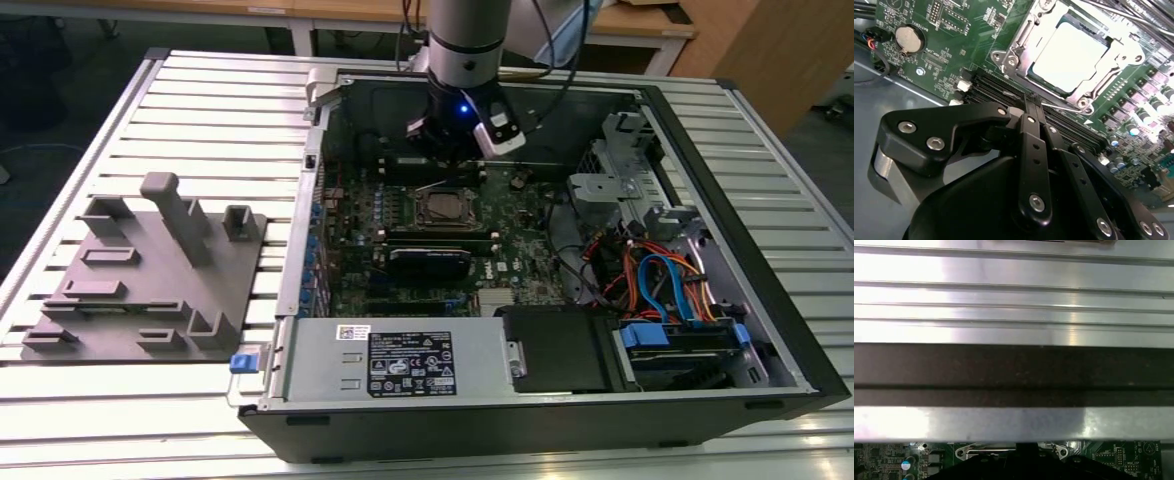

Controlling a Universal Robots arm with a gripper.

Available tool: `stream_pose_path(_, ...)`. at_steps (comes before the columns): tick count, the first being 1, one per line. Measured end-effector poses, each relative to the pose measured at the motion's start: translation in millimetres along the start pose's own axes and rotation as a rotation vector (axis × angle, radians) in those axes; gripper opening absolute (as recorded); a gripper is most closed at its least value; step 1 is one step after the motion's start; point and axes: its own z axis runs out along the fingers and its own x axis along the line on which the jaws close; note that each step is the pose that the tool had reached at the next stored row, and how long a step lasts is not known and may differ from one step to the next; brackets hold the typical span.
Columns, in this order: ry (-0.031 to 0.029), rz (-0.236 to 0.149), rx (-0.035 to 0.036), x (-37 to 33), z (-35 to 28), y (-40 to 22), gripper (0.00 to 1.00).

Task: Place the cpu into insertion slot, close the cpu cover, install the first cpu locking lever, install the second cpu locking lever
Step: 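Install the first cpu locking lever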

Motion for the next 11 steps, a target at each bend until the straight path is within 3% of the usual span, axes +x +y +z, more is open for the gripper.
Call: stream_pose_path(11, 0.0000, 0.000, -0.0001, -3.8, 10.1, -0.7, 0.10)
